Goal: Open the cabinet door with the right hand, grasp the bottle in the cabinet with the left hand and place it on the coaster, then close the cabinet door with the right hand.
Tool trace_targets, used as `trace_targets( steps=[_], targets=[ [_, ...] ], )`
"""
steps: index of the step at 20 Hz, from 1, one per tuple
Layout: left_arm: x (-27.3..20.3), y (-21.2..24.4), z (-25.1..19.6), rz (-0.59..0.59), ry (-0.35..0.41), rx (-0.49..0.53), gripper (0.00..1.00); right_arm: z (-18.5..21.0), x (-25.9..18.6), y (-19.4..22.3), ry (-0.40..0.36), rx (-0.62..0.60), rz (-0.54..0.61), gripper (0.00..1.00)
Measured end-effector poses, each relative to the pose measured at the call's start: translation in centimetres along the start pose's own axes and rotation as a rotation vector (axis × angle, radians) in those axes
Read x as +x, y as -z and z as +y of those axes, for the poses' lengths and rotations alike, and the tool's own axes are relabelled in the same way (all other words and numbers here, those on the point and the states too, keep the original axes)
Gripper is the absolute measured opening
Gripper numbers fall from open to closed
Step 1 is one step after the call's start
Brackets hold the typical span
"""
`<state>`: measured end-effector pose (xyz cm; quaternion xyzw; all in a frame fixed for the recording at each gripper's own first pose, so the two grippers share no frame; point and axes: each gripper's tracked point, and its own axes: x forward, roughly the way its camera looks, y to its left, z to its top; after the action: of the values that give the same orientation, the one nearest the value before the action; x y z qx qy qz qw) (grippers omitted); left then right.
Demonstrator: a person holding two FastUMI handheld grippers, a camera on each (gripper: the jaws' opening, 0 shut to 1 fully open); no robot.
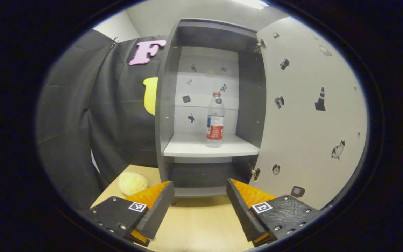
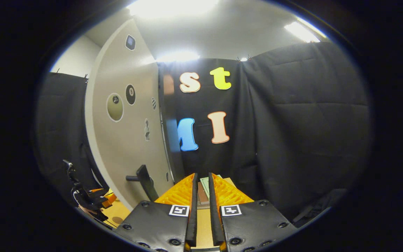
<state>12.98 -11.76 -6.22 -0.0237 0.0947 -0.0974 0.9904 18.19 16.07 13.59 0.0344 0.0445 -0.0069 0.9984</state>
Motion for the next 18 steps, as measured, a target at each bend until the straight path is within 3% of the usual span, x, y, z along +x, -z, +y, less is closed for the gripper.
trace_targets(
  steps=[1, 3, 4, 5, 7, 8, 11, 13, 17, 18],
  targets=[
    [0.4, -1.1, 0.1, -0.01, 0.025, -0.001, 0.89, 0.2, 0.7, 0.0, 0.012, 0.001, -0.005, 0.19],
    [1.3, -3.4, 0.3, -0.034, 0.067, 0.018, 0.93, 0.2, 1.9, 0.9, 0.032, -0.005, 0.035, 0.33],
    [1.9, -4.2, 0.6, -0.038, 0.077, 0.03, 0.97, 0.1, 2.4, 1.3, 0.039, -0.002, 0.053, 0.47],
    [2.6, -4.8, 0.5, -0.033, 0.094, 0.035, 0.88, 0.0, 2.9, 1.6, 0.045, 0.009, 0.062, 0.48],
    [4.5, -6.1, 0.2, -0.032, 0.129, 0.022, 0.89, -0.4, 3.8, 1.9, 0.056, 0.028, 0.056, 0.78],
    [5.4, -6.8, 0.0, -0.034, 0.139, 0.009, 0.89, -1.1, 4.3, 2.1, 0.07, 0.032, 0.053, 0.98],
    [8.0, -9.1, -0.5, -0.041, 0.145, -0.012, 0.93, -3.2, 6.3, 2.4, 0.104, 0.036, 0.04, 0.99],
    [10.3, -10.7, -0.9, -0.059, 0.14, -0.002, 0.88, -4.0, 7.7, 2.6, 0.102, 0.044, 0.046, 0.98],
    [14.7, -13.0, -2.7, -0.08, 0.163, 0.02, 0.93, -6.0, 10.2, 3.3, 0.101, 0.03, 0.049, 0.98],
    [15.8, -13.6, -3.1, -0.095, 0.166, 0.021, 0.89, -6.3, 10.8, 3.5, 0.099, 0.039, 0.051, 0.98]
  ],
)
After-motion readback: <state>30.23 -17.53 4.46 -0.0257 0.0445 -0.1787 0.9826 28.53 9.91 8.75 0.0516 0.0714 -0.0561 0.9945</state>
